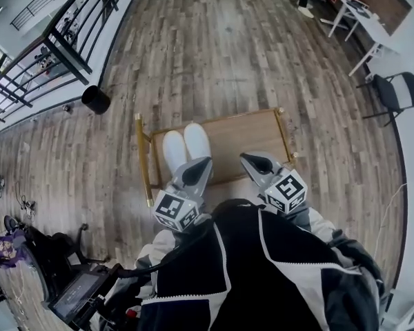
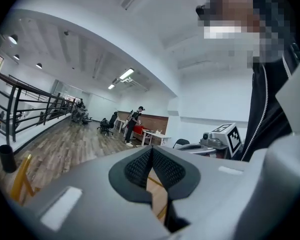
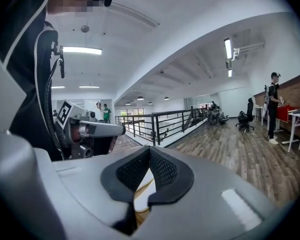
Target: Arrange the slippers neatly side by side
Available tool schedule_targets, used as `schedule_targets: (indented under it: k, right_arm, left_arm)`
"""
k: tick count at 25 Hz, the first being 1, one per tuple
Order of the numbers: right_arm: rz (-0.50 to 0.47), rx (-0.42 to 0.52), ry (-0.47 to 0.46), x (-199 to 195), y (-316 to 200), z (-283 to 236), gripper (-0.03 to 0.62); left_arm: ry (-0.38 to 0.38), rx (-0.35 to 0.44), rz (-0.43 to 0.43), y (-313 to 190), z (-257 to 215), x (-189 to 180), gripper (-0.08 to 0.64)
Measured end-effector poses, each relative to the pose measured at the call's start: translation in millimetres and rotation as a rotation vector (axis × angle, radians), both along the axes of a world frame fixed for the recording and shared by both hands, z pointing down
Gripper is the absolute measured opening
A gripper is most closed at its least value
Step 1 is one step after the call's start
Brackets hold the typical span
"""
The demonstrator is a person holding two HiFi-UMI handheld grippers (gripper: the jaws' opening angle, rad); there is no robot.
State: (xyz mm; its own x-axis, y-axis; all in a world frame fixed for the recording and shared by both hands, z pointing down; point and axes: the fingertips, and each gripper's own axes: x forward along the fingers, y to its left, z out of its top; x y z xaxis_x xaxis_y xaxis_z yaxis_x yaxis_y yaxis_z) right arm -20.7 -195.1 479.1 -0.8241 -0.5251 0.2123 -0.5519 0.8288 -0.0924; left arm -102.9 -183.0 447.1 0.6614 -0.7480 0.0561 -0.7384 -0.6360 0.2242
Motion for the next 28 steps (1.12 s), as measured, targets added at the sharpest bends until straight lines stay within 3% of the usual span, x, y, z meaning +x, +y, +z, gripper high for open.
schedule_targets:
  k: [10, 28]
  right_arm:
    - [0.081, 0.001, -0.022, 52.8, 1.1, -5.3, 0.000]
    - [0.097, -0.008, -0.023, 82.1, 11.4, -2.7, 0.000]
  left_arm:
    - [-0.001, 0.016, 0.085, 0.0, -6.5, 54.3, 0.018]
    - [-0.004, -0.001, 0.103, 8.4, -2.1, 85.8, 0.018]
